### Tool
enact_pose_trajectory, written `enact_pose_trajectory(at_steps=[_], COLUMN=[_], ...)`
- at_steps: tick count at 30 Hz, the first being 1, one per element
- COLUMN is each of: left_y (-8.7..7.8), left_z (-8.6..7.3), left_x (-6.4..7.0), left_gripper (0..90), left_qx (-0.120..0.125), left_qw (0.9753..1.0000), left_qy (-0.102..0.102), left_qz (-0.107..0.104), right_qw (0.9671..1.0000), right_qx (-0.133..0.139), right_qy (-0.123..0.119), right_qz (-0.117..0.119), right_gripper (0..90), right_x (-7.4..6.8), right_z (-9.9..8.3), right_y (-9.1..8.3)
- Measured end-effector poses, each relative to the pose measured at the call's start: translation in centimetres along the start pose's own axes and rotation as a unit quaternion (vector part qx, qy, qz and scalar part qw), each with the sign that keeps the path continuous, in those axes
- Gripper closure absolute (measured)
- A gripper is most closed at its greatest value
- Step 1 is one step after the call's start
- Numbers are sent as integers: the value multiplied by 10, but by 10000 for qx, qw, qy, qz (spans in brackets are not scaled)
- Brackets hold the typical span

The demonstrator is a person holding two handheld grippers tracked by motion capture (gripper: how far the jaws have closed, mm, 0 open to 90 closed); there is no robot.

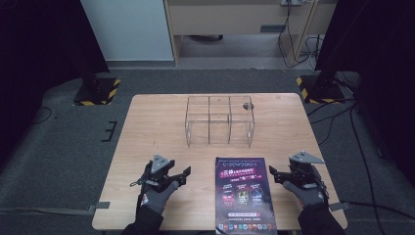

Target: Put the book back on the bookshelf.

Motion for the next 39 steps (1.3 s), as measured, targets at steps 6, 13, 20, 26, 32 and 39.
enact_pose_trajectory(at_steps=[6, 13, 20, 26, 32, 39], left_y=[10, 22, 37, 50, 64, 75], left_z=[-1, -8, -15, -23, -33, -41], left_x=[20, 35, 51, 63, 72, 80], left_gripper=[288, 302, 309, 312, 315, 315], left_qx=[-66, -253, -456, -628, -848, -1020], left_qw=[9998, 9992, 9980, 9966, 9944, 9924], left_qy=[119, 181, 223, 237, 295, 299], left_qz=[-163, -256, -371, -483, -555, -616], right_qw=[10000, 9999, 9999, 9997, 9996, 9993], right_qx=[41, 107, 137, 114, 3, -126], right_qy=[-2, -48, -68, -166, -214, -283], right_qz=[22, 50, 72, 111, 162, 217], right_gripper=[122, 121, 125, 125, 134, 150], right_x=[-6, -12, -19, -23, -29, -34], right_z=[0, -3, -9, -13, -16, -20], right_y=[-4, -10, -16, -15, -10, -4])
Point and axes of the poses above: each handheld gripper's, and its own axes: y roughly forward along the jaws, z roughly out of its top, x roughly to its right, the point moved 4 cm from there along y, roughly forward along the jaws, and after that the axes turned 12 degrees about -z, right-handed, at the moved point
